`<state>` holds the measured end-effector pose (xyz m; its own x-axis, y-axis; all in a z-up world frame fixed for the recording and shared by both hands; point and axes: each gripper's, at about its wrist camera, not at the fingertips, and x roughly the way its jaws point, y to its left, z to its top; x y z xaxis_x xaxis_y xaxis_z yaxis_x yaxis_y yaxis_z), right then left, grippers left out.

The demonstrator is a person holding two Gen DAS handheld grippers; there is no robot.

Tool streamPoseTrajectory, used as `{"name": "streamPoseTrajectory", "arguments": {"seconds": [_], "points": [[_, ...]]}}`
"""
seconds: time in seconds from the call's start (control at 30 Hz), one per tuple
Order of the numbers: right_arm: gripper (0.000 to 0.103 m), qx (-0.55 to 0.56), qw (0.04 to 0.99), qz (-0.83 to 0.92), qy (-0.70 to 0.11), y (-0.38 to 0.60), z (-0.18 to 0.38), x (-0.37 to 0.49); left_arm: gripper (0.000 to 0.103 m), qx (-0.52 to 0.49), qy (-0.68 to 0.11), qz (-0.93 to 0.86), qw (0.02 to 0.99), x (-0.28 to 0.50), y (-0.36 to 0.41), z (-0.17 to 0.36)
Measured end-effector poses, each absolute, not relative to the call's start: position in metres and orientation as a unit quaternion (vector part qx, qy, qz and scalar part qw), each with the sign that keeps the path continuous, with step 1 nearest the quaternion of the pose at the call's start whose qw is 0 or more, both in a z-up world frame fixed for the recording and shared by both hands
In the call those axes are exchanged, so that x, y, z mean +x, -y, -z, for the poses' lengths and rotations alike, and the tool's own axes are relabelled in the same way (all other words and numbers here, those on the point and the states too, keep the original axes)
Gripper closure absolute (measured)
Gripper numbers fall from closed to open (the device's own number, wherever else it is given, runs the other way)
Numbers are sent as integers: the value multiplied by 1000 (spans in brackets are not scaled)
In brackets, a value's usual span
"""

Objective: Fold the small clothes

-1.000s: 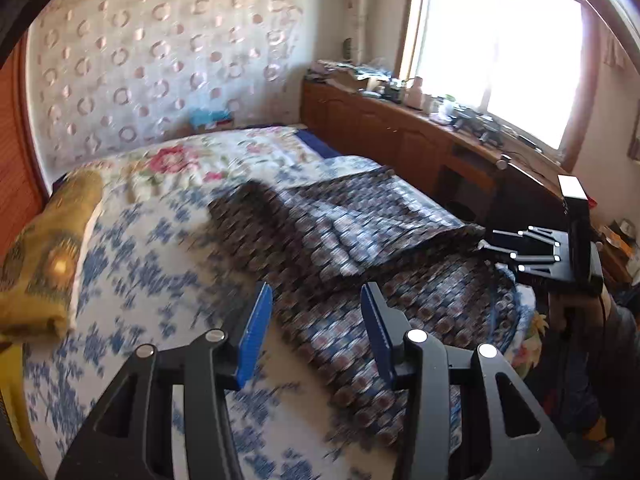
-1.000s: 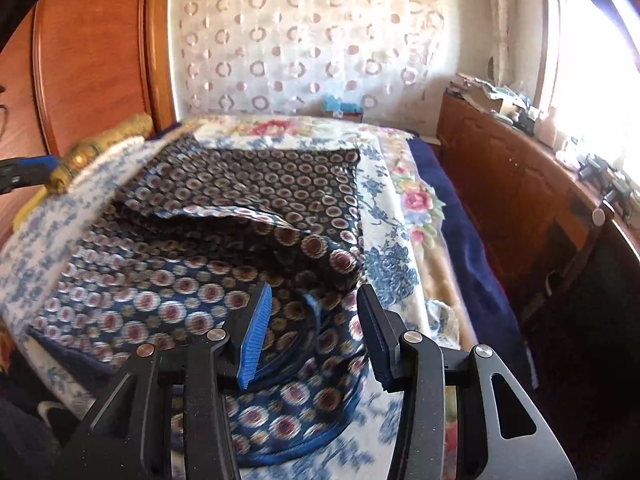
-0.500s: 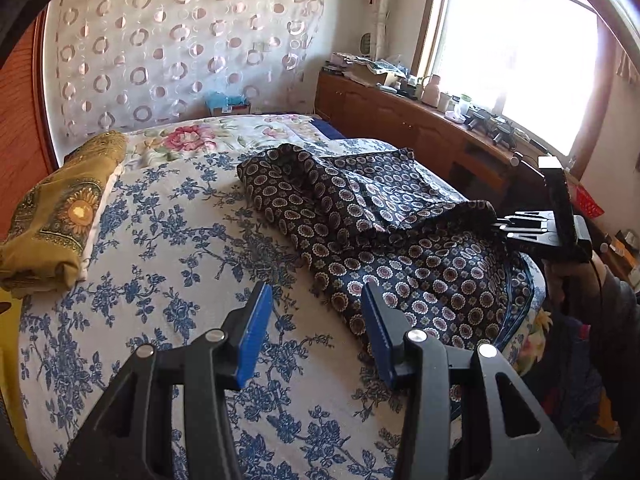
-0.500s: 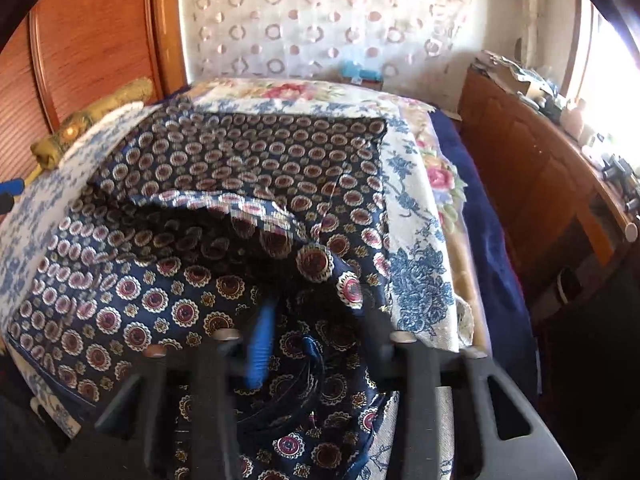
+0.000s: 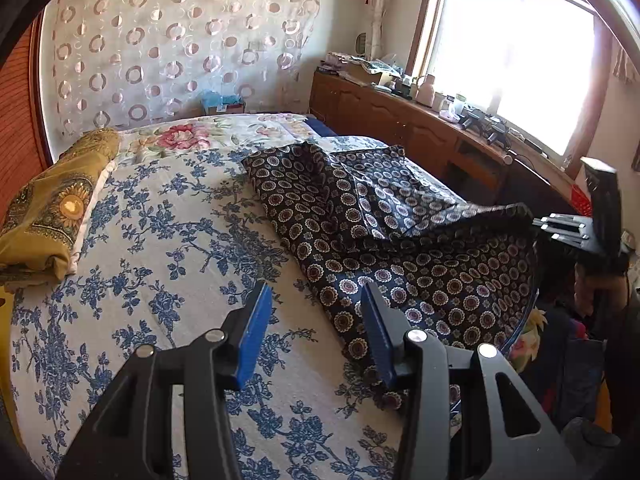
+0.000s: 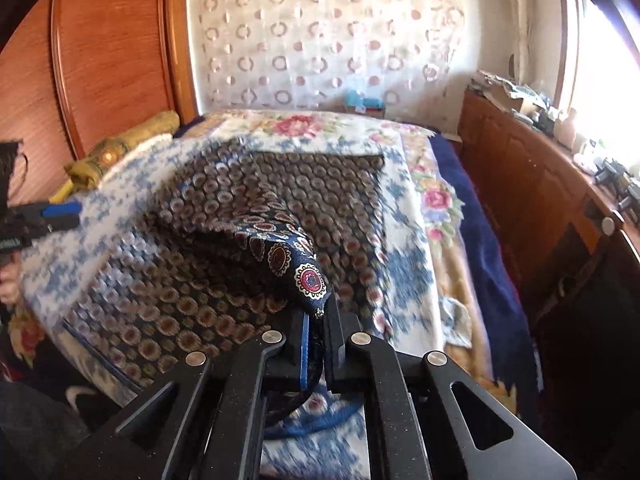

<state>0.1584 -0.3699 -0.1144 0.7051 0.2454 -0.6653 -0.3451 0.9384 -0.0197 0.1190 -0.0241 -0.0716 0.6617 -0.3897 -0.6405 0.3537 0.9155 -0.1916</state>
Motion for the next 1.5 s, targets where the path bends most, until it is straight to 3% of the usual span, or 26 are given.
{"name": "streamPoseTrajectory", "arguments": {"seconds": [0.3, 0.4, 0.6, 0.7, 0.77, 1.1, 1.5], "points": [[96, -73, 917, -140, -367, 370, 128, 165, 58, -17, -345, 196, 918, 114, 27, 65], [87, -73, 920, -130, -363, 372, 124, 159, 58, -20, -340, 196, 920, 111, 27, 63], [81, -76, 926, -122, -350, 379, 111, 148, 58, -27, -327, 181, 927, 110, 21, 58], [72, -82, 930, -121, -337, 378, 99, 143, 58, -29, -327, 176, 928, 110, 18, 59], [61, -82, 932, -130, -327, 374, 92, 143, 58, -30, -328, 174, 928, 109, 16, 60], [59, -132, 912, -208, -329, 295, 97, 181, 58, -32, -336, 172, 925, 110, 16, 67], [59, -199, 851, -276, -400, 211, 147, 233, 58, -31, -352, 180, 918, 112, 24, 82]]}}
